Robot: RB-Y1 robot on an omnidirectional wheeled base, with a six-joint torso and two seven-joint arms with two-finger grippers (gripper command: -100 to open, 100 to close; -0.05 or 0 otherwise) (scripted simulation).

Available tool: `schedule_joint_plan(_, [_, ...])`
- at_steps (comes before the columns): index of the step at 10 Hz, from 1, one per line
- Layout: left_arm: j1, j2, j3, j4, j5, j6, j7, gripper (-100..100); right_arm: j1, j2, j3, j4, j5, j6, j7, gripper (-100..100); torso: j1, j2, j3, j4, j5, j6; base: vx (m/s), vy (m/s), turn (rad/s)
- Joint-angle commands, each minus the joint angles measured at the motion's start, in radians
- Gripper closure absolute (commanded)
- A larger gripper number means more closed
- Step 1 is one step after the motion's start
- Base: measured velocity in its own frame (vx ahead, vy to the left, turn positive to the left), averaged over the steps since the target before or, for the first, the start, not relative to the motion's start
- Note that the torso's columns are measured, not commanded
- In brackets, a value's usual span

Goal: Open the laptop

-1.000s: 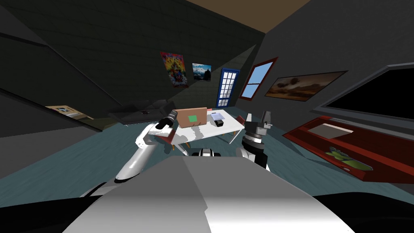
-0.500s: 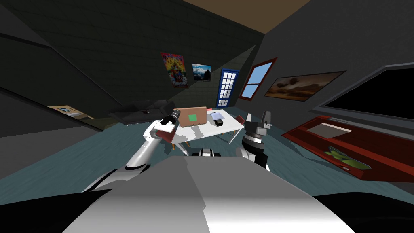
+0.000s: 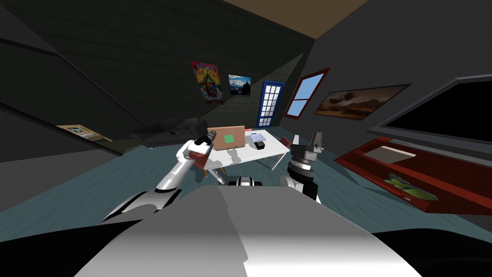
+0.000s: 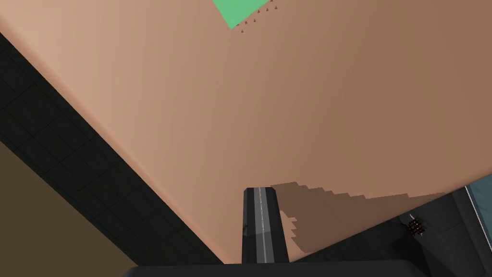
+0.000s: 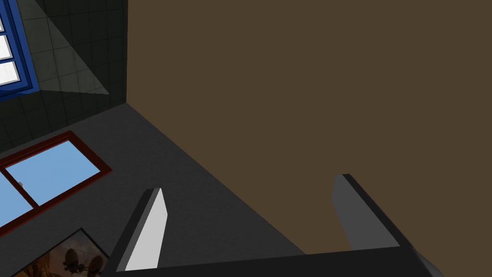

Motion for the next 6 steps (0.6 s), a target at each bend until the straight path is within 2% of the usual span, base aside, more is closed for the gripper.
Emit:
schedule_joint_plan(1, [-0.033,-0.001,-0.003,0.081,0.004,-0.004,-0.001,100,0.0,0.0,0.0,0.0,0.0,0.0,0.0,0,0.001,-0.001,-0.001,0.0,0.0,0.0,0.0,0.0,0.0])
schedule_joint_plan(2, [-0.077,0.021,-0.047,0.11,0.053,-0.014,-0.039,100,0.0,0.0,0.0,0.0,0.0,0.0,0.0,0,0.001,-0.001,-0.001,0.0,0.0,0.0,-0.045,-0.01,0.01])
schedule_joint_plan(3, [-0.101,0.021,-0.047,0.142,0.074,-0.014,-0.039,100,0.0,0.0,0.0,0.0,0.0,0.0,0.0,0,0.0,0.001,0.001,0.0,0.0,0.0,-0.054,-0.015,0.002])
schedule_joint_plan(5, [-0.149,0.021,-0.047,0.214,0.074,-0.014,-0.039,100,0.0,0.0,0.0,0.0,0.0,0.0,0.0,0,0.0,0.0,0.0,0.0,0.0,0.0,-0.012,-0.004,-0.001])
schedule_joint_plan(6, [-0.149,0.021,-0.047,0.235,0.074,-0.014,-0.039,100,0.0,0.0,0.0,0.0,0.0,0.0,0.0,0,0.001,-0.002,-0.001,-0.001,0.0,0.0,0.0,0.0,0.0])
